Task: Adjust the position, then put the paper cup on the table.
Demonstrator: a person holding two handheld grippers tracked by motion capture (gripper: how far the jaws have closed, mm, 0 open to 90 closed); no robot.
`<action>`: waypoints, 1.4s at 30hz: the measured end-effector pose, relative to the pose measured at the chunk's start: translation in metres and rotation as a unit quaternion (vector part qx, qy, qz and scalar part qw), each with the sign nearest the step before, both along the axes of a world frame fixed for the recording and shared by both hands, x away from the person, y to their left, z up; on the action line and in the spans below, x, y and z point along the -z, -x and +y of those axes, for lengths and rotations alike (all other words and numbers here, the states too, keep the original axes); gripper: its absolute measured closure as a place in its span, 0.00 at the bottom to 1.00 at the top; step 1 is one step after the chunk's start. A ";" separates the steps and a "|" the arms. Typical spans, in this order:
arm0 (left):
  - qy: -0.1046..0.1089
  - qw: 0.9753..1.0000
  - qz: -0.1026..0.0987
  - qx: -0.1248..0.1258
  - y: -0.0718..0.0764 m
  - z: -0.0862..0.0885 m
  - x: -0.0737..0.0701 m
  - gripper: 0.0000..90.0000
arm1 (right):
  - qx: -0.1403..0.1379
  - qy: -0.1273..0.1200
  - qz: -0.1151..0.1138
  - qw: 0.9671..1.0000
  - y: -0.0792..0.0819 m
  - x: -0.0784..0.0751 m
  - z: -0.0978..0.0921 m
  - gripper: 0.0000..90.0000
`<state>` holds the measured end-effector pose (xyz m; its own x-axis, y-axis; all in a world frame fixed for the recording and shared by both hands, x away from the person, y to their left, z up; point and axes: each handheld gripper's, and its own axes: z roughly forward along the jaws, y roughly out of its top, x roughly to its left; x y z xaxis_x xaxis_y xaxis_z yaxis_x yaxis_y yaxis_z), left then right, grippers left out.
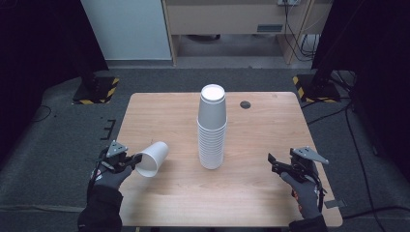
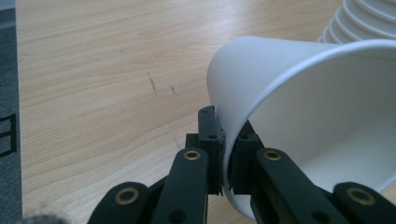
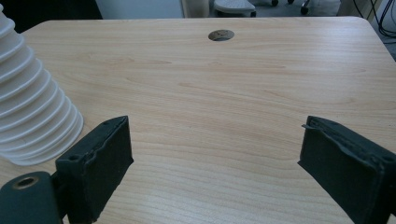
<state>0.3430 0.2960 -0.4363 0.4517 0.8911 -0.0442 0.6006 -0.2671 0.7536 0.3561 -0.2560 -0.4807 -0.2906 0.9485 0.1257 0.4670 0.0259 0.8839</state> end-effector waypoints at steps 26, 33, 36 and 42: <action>-0.087 0.980 0.177 0.027 -0.031 -0.009 -0.038 0.95 | 0.002 -0.005 0.000 1.000 -0.001 -0.001 0.000 0.10; -0.101 0.968 0.229 0.023 -0.042 -0.010 -0.044 0.95 | 0.001 -0.004 0.001 1.000 -0.001 0.000 -0.001 0.10; -0.102 0.963 0.250 0.021 -0.045 -0.011 -0.046 0.95 | 0.000 -0.004 0.002 1.000 -0.001 0.000 -0.001 0.10; -0.106 0.953 0.283 0.002 -0.050 -0.012 -0.043 0.95 | -0.001 -0.005 0.000 1.000 0.000 0.000 -0.002 0.10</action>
